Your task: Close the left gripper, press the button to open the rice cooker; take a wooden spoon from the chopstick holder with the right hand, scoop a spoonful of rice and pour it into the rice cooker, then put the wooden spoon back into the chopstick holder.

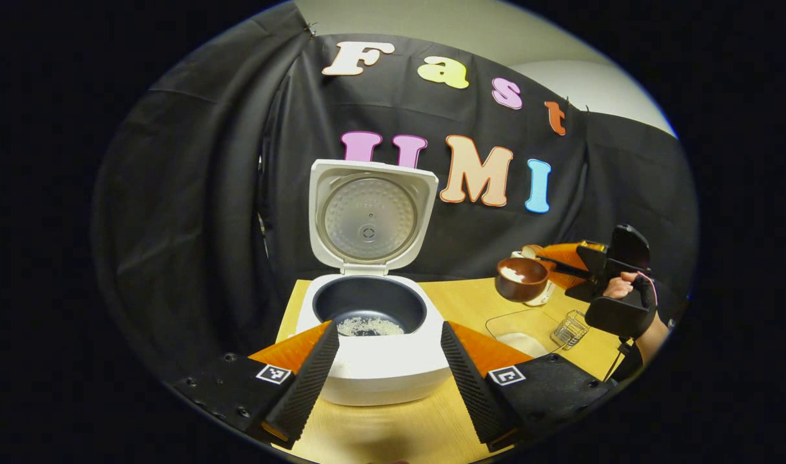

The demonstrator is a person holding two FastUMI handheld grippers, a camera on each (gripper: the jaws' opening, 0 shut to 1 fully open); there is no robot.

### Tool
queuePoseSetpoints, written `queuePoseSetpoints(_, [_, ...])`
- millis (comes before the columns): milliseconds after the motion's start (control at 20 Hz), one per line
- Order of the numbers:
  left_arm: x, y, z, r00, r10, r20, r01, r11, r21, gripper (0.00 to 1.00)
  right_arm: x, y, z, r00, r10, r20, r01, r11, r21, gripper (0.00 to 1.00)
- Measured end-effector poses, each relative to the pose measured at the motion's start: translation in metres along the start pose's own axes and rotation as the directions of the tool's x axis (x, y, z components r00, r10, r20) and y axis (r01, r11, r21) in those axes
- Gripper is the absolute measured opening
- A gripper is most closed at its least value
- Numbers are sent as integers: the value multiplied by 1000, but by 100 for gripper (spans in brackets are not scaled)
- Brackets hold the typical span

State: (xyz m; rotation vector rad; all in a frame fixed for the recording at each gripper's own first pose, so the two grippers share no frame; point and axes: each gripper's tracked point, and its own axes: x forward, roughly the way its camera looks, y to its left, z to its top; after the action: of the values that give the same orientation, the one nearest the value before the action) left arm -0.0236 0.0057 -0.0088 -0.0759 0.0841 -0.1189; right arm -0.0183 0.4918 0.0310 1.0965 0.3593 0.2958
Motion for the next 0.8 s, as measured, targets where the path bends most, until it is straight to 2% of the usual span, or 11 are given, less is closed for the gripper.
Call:
queuePoseSetpoints(250, [-1, 2, -1, 999, 35, -7, -35, 999, -36, 94, 42, 41, -47, 998, 22, -62, -29, 992, -121, 13])
queuePoseSetpoints(300, [-2, 3, -1, 999, 44, -9, -44, 998, -41, 94, 48, 46, -55, 997, 21, -70, -32, 988, -154, 15])
queuePoseSetpoints(400, [-3, 6, -2, 998, 59, -9, -59, 997, -50, 94, 62, 56, -71, 997, 14, -79, -33, 972, -235, 13])
queuePoseSetpoints(550, [-2, 9, -1, 996, 84, -5, -84, 994, -70, 95, 78, 63, -92, 996, -3, -87, -29, 934, -356, 15])
queuePoseSetpoints(600, [-2, 9, -2, 996, 92, -8, -92, 993, -78, 95, 84, 65, -97, 996, -9, -84, -25, 917, -397, 11])
queuePoseSetpoints(800, [-4, 13, -4, 992, 124, -22, -126, 988, -95, 95, 97, 67, -114, 998, -36, -55, -2, 821, -570, 10])
